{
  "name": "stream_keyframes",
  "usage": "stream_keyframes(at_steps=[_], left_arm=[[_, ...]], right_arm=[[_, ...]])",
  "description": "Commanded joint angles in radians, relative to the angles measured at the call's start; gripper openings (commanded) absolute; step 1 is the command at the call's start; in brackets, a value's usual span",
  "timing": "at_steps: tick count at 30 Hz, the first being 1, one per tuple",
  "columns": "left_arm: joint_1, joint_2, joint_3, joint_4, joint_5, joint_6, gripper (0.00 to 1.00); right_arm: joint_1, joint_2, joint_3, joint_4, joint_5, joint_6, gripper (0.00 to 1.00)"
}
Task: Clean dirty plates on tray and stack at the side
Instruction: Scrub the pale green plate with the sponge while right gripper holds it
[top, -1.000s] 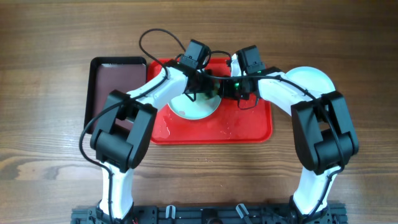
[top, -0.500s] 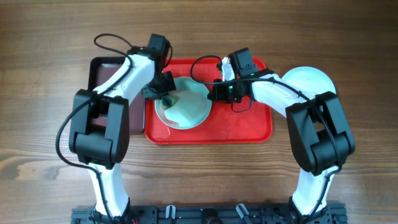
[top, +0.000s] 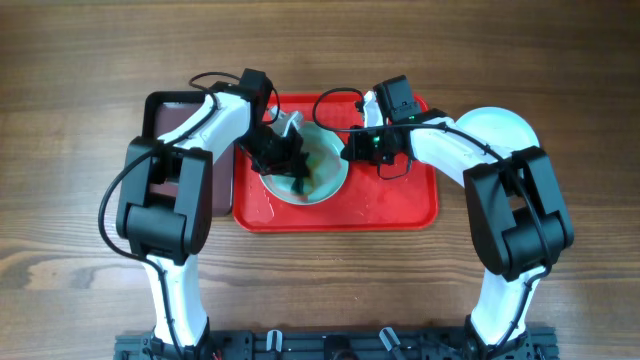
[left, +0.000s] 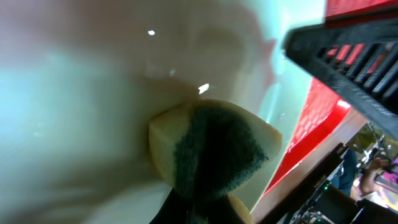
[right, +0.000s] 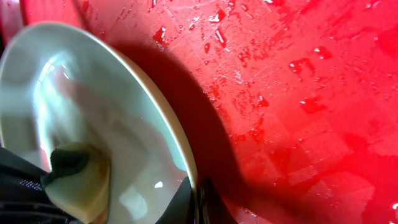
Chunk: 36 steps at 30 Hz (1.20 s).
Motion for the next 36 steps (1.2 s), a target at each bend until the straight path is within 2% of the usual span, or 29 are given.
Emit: stream_keyframes(at_steps=[1,4,6,9,11,14,16,18,21,23,26,28,30,32,34,36], left_arm=[[-0.024,0.021,-0.014,0.04,0.048,0.04,0.04],[-0.038,0.021,-0.014,0.108,0.048,0.035,0.04],[-0.039,0.021,-0.014,0.149,-0.01,-0.046,0.04],[-0.039,0.021,-0.014,0.186,-0.282,-0.256,0.04],[-0.039,0.021,-0.014,0.184,-0.55,-0.367,0.04],[-0.039,0.017,-0.014,0.173,-0.805,-0.447,0.04],[-0.039,0.01,-0.014,0.149,-0.916,-0.495,0.04],[-0.039,0.002,-0.014,0.087,-1.069,-0.594,0.04],[-0.039,0.002,-0.014,0.011,-1.143,-0.669,0.04],[-0.046,0.002,-0.014,-0.016,-1.129,-0.673,0.04],[-0.061,0.002,-0.014,-0.018,-1.017,-0.638,0.04],[-0.073,0.002,-0.014,-0.003,-0.834,-0.511,0.04],[-0.086,0.002,-0.014,0.023,-0.557,-0.329,0.04],[-0.096,0.002,-0.014,0.044,-0.349,-0.213,0.04],[-0.109,0.002,-0.014,0.067,-0.257,-0.171,0.04],[-0.122,0.002,-0.014,0.095,-0.244,-0.166,0.04]], right_arm=[[-0.002,0.028,-0.011,-0.007,0.055,0.016,0.04],[-0.002,0.028,-0.011,-0.007,0.055,0.015,0.04],[-0.002,0.028,-0.011,-0.008,0.057,0.016,0.04],[-0.002,0.028,-0.011,-0.01,0.057,0.015,0.04],[-0.002,0.028,-0.011,-0.01,0.057,0.015,0.04],[-0.002,0.028,-0.011,-0.009,0.057,0.015,0.04],[-0.002,0.028,-0.011,-0.009,0.057,0.016,0.04],[-0.002,0.028,-0.011,-0.008,0.057,0.016,0.04],[-0.002,0.028,-0.011,-0.006,0.057,0.016,0.04],[-0.002,0.028,-0.011,-0.006,0.057,0.016,0.04],[-0.002,0.028,-0.011,-0.007,0.057,0.016,0.04],[-0.002,0.028,-0.011,-0.007,0.057,0.016,0.04],[-0.002,0.028,-0.011,-0.007,0.057,0.015,0.04],[-0.002,0.028,-0.011,-0.007,0.057,0.016,0.04],[-0.002,0.028,-0.011,-0.007,0.057,0.015,0.04],[-0.002,0.028,-0.011,-0.007,0.057,0.015,0.04]])
